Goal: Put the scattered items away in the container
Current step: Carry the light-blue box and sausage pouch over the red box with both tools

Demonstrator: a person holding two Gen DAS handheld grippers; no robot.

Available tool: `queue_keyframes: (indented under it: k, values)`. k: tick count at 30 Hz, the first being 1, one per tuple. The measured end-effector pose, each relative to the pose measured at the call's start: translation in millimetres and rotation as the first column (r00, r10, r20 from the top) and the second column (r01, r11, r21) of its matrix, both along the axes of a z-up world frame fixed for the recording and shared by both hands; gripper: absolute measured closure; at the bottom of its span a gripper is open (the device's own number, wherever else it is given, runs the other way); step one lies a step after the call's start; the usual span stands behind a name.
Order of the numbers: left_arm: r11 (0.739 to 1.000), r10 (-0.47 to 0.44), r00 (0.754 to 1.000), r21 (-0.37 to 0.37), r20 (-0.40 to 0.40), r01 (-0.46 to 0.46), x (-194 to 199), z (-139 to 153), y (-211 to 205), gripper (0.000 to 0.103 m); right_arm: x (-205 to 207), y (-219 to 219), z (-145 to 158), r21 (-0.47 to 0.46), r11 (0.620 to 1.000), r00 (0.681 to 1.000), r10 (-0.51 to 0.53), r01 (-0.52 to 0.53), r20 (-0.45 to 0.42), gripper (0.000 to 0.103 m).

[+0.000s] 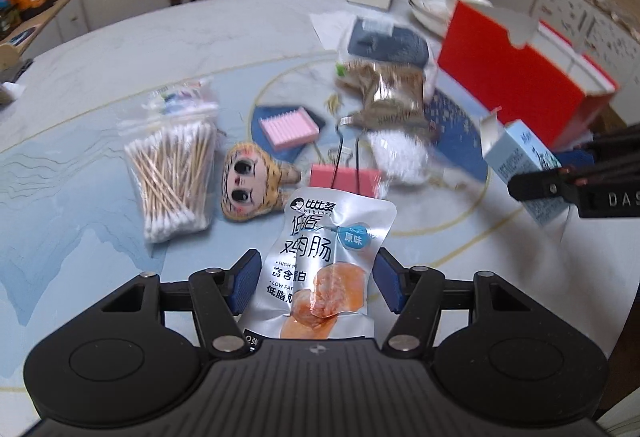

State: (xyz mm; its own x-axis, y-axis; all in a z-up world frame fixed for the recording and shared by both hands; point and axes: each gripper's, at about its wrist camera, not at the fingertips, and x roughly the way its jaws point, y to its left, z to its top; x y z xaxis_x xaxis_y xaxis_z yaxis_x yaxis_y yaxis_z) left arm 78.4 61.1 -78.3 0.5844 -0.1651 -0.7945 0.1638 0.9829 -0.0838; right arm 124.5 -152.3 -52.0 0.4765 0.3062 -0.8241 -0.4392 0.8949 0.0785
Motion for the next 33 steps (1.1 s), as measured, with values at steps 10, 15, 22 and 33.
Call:
queue_keyframes:
  k: [10,15,22,33]
  values:
    - [0.999,0.032,0.997,-0.011,0.075,-0.031,10,45,-30,0.043,21,-39,42,0.068,0.998,0.998,0.004,-0.008,0.059,0.075]
    - [1.0,0.018,0.994,-0.019,0.109,-0.016,21,64,-50,0.043,36,-61,59,0.083,0.997,0.994,-0.014,0.006,0.106,0.075]
    - [0.999,-0.031,0.988,-0.018,0.151,0.034,42,81,-87,0.043,55,-93,67,0.088,0.995,0.99,-0.062,0.052,0.123,0.075]
    - [0.993,-0.116,0.976,0.004,0.185,0.118,72,95,-149,0.043,80,-142,68,0.072,0.991,0.982,-0.121,0.112,0.146,0.075]
